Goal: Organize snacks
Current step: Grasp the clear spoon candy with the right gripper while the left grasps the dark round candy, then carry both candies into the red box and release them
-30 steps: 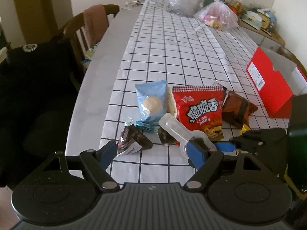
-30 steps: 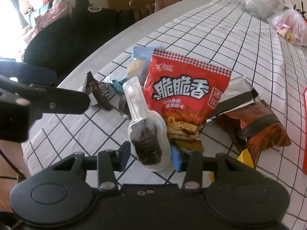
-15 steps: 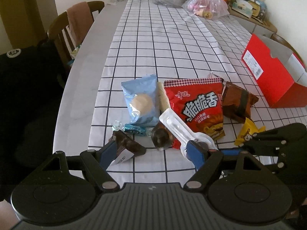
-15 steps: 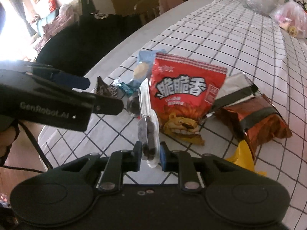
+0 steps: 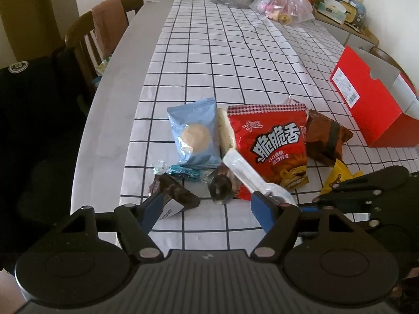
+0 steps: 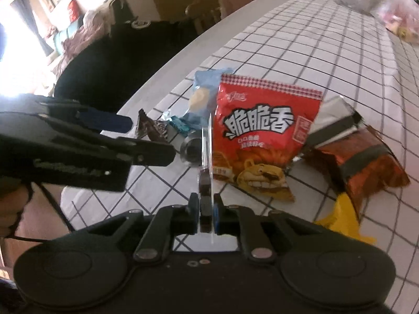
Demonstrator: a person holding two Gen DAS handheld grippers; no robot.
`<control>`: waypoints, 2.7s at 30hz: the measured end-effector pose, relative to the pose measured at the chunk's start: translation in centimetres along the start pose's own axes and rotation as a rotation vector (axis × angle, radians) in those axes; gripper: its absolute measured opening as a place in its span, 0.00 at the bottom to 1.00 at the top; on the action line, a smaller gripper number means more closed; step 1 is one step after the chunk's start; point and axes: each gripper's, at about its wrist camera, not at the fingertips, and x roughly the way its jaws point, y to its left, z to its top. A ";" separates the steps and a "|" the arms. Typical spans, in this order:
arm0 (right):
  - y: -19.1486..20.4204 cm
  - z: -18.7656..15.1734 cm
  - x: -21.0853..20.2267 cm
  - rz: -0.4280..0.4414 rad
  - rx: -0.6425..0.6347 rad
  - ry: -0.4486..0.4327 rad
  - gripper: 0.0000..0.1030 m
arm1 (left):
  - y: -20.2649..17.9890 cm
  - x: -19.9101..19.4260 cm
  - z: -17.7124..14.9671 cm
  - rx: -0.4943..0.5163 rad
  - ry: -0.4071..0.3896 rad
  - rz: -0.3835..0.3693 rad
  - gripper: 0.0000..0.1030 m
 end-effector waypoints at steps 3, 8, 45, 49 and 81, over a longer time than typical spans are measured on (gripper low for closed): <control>-0.8 -0.3 -1.4 0.007 0.032 -0.015 0.09 | -0.4 0.6 0.5 0.019 0.010 -0.015 0.65; -1.7 -0.8 -2.4 -0.003 0.081 -0.032 0.09 | -1.0 2.8 1.4 0.059 0.052 -0.035 0.60; -5.6 -1.2 -11.5 -0.117 0.193 -0.179 0.09 | -0.1 0.8 2.0 -0.143 0.064 -0.102 0.23; -6.7 -1.2 -13.7 -0.137 0.212 -0.221 0.09 | -2.0 -1.5 3.2 -0.116 0.016 -0.120 0.23; -28.5 -4.4 -26.3 -0.339 0.382 -0.307 0.09 | -31.6 0.3 15.4 0.141 0.008 -0.215 0.23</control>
